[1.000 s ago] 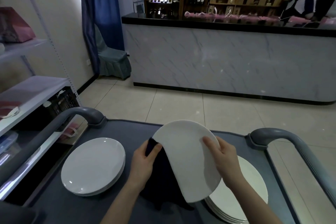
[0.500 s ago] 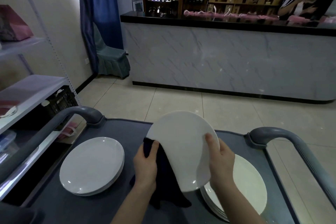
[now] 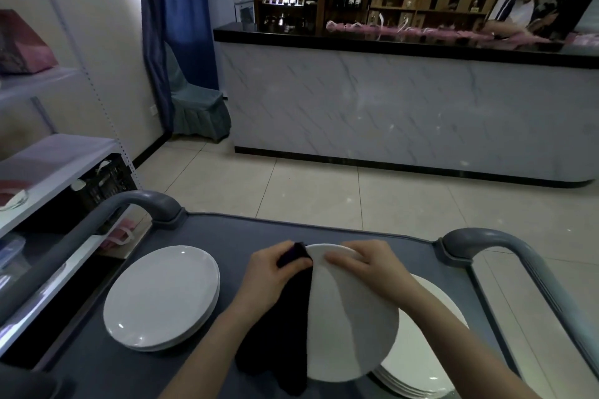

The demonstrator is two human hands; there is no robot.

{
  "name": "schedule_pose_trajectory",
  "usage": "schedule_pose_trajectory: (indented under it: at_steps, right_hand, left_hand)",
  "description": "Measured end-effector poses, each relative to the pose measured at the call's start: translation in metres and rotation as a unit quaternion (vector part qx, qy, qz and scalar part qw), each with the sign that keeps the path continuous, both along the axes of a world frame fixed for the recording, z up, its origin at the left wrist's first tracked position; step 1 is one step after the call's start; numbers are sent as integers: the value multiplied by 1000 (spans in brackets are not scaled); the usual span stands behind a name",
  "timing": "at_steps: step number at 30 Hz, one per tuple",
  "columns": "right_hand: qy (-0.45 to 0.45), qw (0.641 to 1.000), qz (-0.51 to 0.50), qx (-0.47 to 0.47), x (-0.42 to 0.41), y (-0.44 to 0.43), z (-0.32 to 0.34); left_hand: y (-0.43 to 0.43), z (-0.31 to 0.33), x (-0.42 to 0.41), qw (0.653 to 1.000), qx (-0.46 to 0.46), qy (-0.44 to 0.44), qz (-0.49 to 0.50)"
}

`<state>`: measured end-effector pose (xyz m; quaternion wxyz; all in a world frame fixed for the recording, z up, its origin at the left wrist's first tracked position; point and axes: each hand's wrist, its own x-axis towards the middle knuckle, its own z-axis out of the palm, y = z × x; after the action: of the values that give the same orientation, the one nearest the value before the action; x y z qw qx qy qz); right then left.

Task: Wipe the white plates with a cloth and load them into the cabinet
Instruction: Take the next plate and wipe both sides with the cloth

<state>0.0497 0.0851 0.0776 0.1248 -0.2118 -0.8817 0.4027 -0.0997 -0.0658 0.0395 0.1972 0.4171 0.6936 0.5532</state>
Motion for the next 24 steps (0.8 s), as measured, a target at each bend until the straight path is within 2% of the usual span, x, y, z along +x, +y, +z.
schedule_pose_trajectory:
  at_steps: [3,6,7,9,11,13,16,19,22,24]
  right_hand:
    - [81,990,-97,-61,9,-3,-8]
    - [177,931,-242,-207,12,-14,-20]
    - [186,914,-266,-242,11,-17,-24]
    - [167,913,-276,-248,12,-21,-30]
    - [142,932,-257,-210,16,-17,-31]
    - [117,954,-220,-168,20,-8,-25]
    - [53,988,-108,-96,15,-3,-14]
    - [27,996,-59,-60,9,-4,-8]
    - [93,983,-121,-103,14,-5,-8]
    - [171,948,-215,-159,15,-13,-14]
  left_hand:
    - [-5,-8,0,994,30,-51,92]
    - [-9,-23,14,965,65,-169,188]
    - [-10,-27,19,954,66,-210,206]
    - [-12,-32,21,946,52,-241,210]
    - [-13,-30,15,963,32,-198,182]
    - [-10,-21,5,982,21,-115,145]
    - [0,-5,-6,999,-17,9,38]
    - [10,3,-6,998,-46,38,-36]
    - [9,-1,-9,998,-6,21,53]
    - [5,-7,-7,988,26,-59,140]
